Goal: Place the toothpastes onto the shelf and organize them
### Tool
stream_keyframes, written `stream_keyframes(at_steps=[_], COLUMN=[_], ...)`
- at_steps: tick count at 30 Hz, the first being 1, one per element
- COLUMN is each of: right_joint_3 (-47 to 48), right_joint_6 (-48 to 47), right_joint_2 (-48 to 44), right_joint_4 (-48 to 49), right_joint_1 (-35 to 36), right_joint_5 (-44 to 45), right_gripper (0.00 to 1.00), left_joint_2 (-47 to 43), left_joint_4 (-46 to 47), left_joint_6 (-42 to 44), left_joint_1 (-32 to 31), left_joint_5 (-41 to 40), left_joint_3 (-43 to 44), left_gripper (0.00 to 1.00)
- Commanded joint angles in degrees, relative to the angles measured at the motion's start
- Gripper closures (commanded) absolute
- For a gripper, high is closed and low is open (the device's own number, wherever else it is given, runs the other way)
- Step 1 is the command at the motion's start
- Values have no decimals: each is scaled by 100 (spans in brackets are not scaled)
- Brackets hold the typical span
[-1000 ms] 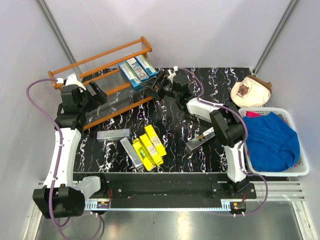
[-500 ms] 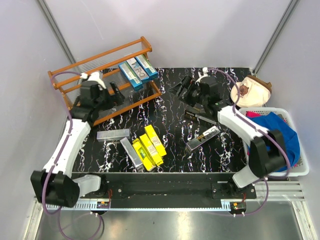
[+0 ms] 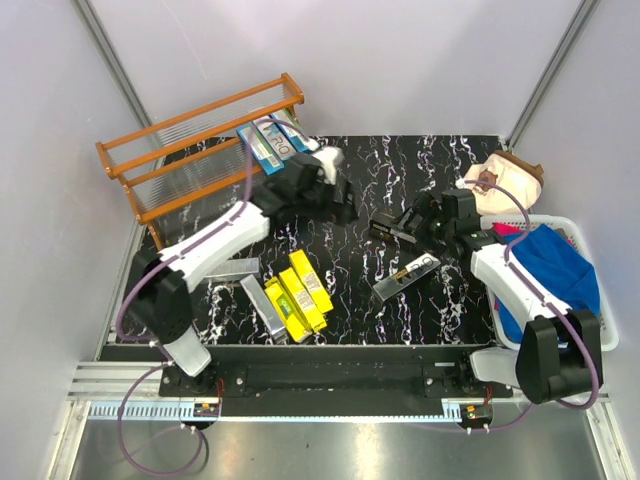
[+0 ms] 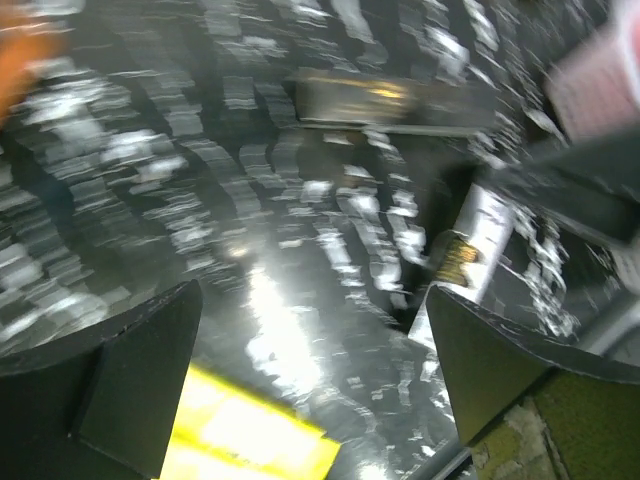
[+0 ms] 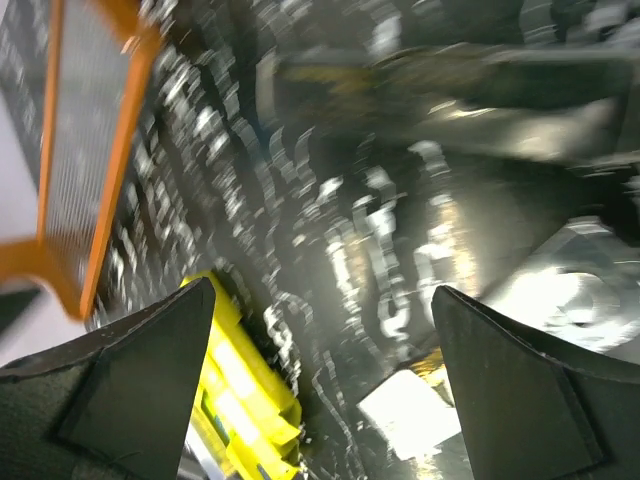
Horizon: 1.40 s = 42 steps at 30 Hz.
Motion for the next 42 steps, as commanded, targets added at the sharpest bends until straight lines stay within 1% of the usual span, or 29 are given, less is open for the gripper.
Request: stream_keyframes(at_steps=[1,3,6,11,13,14,21,25,33,39,41,42], right_joint_3=[20,64,160,292,327,345,573,653,670,653,653,644], right_joint_6=[-63,-72,-125,-160,-143,-143,-125,-125,-143,-134,-143,-143], right_joint_2=[-51,63,108,73,64,64,90,116,143,125,108,116], right_joint_4=[-226,-262,-341,-438,-446,-455,-481,-473,-464,-464,-473,-464], right_joint_1=[-654,-953,-1138,-1262,-1507,-1534,-1701,-1763,-1860,-1921,-1930,-1939], right_joint_5=[-172,-269,-243,-67,-6,3,-5,-49,-128,-190,-190,-207], right_gripper=[0,0,0,0,0,0,0,0,0,0,0,0], left_joint_2=[658,966,1283,1757,2055,2153,2926,3356,3700,4131,4254,4341], left_joint_4=[254,254,175,44,-175,-220,-475,-633,-651,-853,-932,-967], left_joint_6=[324,420,526,719,684,676,947,1115,1361,1291,1291,1299], left_joint_1=[-765,-1028,-1231,-1425,-1478,-1486,-1697,-1803,-2101,-2233,-2242,-2242], left_joint_5=[451,478,443,513,521,574,627,697,750,162,-84,-146], left_joint_3=[744,981,1184,1544,1763,1982,2651,2880,3065,3408,3452,3461], left_gripper=[1,1,1,1,1,1,1,1,1,2,5,10])
